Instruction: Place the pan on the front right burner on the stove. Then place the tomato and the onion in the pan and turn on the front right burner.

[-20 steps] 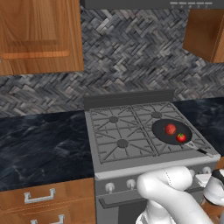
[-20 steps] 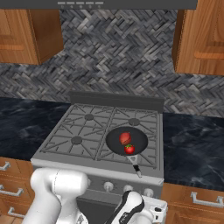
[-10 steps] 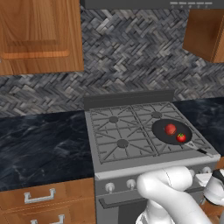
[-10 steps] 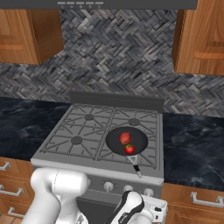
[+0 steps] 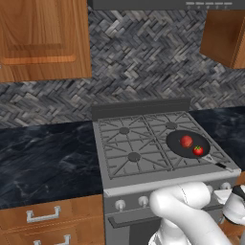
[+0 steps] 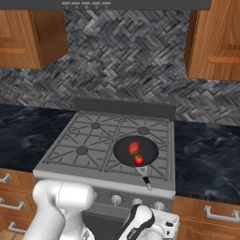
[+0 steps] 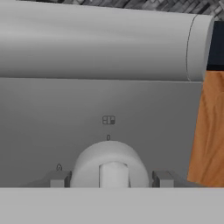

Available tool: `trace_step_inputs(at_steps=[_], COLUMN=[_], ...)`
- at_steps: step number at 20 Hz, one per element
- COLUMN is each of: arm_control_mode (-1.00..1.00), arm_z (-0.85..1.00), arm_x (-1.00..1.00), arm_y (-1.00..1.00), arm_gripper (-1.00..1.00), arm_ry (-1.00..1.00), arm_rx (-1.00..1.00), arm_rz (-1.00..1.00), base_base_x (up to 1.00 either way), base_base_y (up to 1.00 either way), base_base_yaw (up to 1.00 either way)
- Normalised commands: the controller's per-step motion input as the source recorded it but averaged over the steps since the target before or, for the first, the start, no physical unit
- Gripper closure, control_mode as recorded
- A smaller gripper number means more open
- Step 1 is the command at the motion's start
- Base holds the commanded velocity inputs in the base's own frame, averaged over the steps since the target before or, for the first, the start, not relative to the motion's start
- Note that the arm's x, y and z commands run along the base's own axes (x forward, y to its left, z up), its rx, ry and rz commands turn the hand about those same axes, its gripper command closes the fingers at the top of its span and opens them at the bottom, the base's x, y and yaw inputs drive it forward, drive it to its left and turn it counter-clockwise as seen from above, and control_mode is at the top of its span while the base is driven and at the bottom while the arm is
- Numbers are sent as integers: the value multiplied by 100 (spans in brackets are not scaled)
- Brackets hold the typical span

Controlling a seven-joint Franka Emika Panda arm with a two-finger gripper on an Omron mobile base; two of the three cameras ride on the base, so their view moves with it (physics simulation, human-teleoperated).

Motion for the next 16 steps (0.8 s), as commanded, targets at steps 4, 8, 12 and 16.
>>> trace_step_inputs(at_steps=[4,8,12,16], arm_control_mode=[-100,-100,-100,-100], arm_z=[0,-2,-4,-3], arm_x=[0,0,0,0], arm_y=[0,0,0,0], arm_gripper=[100,100,100,100], arm_ry=[0,-1,0,0], arm_rx=[0,-1,-10,-17], arm_rz=[0,0,0,0], base_base_x=[0,0,0,0], base_base_y=[0,0,0,0], base_base_yaw=[0,0,0,0])
